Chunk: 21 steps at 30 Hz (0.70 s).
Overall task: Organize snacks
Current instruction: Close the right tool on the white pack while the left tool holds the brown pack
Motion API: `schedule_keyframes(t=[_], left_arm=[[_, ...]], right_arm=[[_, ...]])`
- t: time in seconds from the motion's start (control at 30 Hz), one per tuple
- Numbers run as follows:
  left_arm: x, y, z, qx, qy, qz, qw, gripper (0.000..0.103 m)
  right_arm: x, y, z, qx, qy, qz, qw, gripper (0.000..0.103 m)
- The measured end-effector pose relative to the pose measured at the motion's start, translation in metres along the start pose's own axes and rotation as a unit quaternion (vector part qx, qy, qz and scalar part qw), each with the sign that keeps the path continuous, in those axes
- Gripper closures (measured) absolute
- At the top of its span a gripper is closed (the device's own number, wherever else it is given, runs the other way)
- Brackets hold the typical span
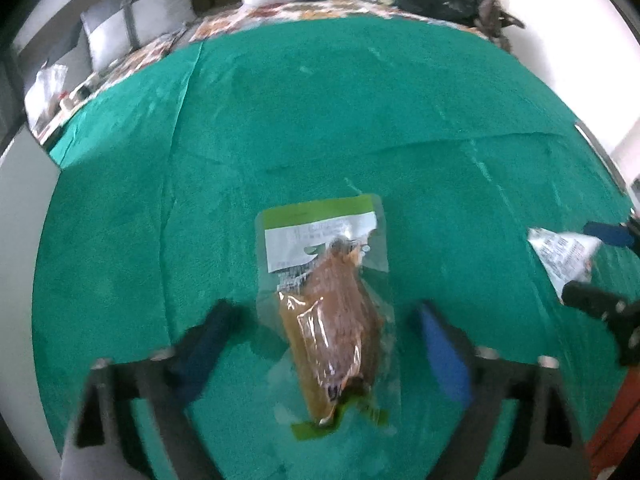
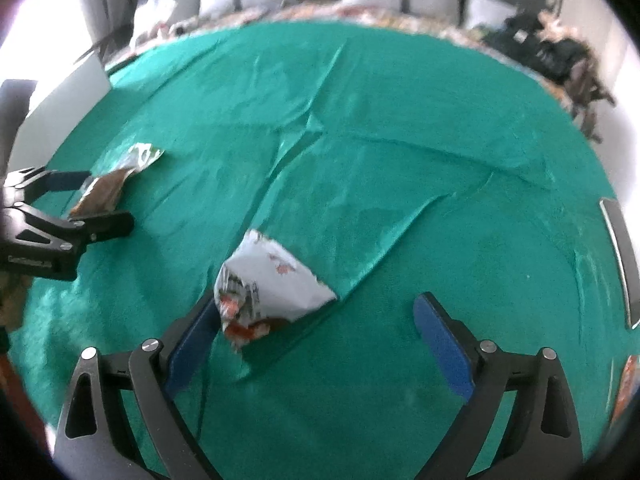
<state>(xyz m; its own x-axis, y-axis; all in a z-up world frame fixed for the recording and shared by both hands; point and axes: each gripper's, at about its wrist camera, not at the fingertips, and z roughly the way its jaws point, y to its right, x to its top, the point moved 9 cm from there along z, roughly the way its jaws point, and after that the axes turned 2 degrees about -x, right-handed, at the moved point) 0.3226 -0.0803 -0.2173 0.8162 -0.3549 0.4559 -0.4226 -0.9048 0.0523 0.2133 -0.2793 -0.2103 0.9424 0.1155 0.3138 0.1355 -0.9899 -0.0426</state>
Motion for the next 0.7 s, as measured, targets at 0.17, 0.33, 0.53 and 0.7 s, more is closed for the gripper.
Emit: schedule_keyframes(t=[0.17,0.33,0.53,0.7], left_arm=[[-0.003,0.007,-0.009,-0.027,0.003,0.013,0.9995,0.047],[-0.011,-0.005,-0.042,-0.073,0.03,-0.023,0.9966,0.079],[-0.029,-0.038,-0.082,-0.095,0.046,-0.077,0.9914,0.102],[-0.043,-0.051,-0.098,-0.1,0.065,-0.091,0.9887,0.102]], right_arm=[[0.003,-0.004,0.003,0.041,-0.055,0.032,0.997,0.007],[0.01,-0.013,0.006,-0.02,-0.061,-0.017,0.998,0.052],[0.011,0.001,-0.009,0.037,-0.053,0.062,0.996,0.054],[0.015,0.006,-0.036,0.06,-0.026,0.097,0.993,0.054]])
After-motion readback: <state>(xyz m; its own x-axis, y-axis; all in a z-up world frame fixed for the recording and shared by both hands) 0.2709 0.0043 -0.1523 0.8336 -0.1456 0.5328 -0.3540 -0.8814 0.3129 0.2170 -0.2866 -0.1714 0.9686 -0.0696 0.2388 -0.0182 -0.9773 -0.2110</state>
